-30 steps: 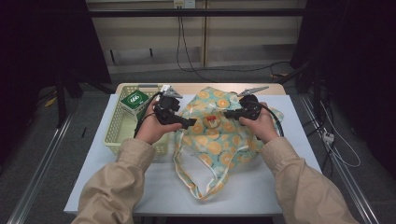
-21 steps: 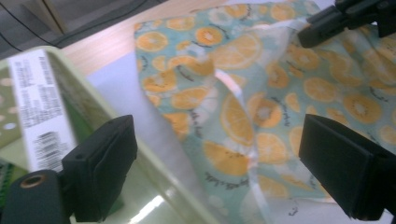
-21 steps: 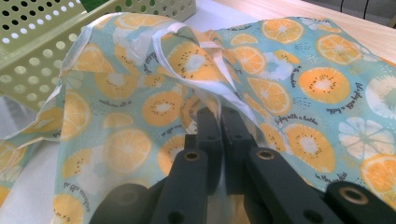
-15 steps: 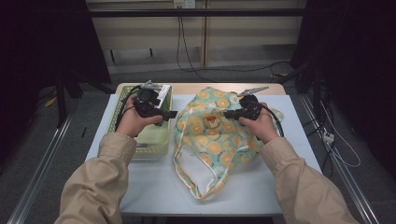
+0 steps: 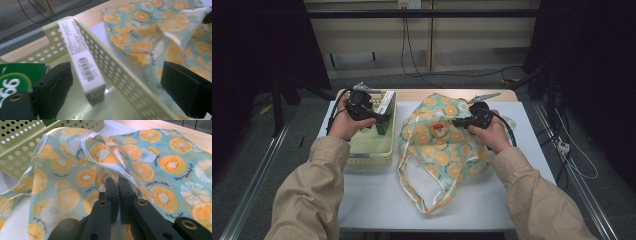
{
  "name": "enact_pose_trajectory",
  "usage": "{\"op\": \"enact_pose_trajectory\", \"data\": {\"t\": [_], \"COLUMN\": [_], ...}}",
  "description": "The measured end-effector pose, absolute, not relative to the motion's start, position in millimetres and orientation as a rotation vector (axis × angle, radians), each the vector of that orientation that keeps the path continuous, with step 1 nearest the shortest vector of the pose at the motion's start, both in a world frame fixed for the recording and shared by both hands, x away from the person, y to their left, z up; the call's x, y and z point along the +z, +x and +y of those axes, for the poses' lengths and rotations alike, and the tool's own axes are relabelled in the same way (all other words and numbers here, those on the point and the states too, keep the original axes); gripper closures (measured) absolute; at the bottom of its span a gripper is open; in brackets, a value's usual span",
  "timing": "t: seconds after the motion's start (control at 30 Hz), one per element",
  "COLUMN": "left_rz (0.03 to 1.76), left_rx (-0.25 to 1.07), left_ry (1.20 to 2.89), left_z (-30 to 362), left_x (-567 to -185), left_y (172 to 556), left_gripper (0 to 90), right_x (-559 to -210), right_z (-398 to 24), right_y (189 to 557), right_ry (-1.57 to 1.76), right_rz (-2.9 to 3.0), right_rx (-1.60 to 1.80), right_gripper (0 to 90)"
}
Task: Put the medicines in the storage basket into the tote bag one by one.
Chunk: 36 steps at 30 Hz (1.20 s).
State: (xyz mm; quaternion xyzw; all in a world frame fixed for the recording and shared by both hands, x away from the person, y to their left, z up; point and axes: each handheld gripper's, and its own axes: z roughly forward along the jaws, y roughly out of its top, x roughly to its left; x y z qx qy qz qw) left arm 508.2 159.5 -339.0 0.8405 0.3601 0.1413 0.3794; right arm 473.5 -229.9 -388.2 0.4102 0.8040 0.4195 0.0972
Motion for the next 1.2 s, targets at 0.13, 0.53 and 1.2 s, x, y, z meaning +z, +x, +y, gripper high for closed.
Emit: {"op": "enact_pose_trajectory", "data": {"t": [0.13,0.53,1.2], "left_rz": [0.938,0.970,1.021], "left_rx": [0.376,0.393,0.481], "left_ry": [2.154,2.167,2.198], "left_z": [166,179,205], "left_x": [-340,-347,-362], "left_y": [514,530,559], "left_gripper": [9.7,9.4,8.6], "right_x": [-388,-387,-388], "right_z": [-231,-233,-235], "right_y": [474,474,475], "right_ry": [1.216,1.218,1.228], "right_rz": [2.378,2.373,2.374], "right_rx": [1.245,1.239,1.242], "right_gripper": [88.5,88.5,88.5]}}
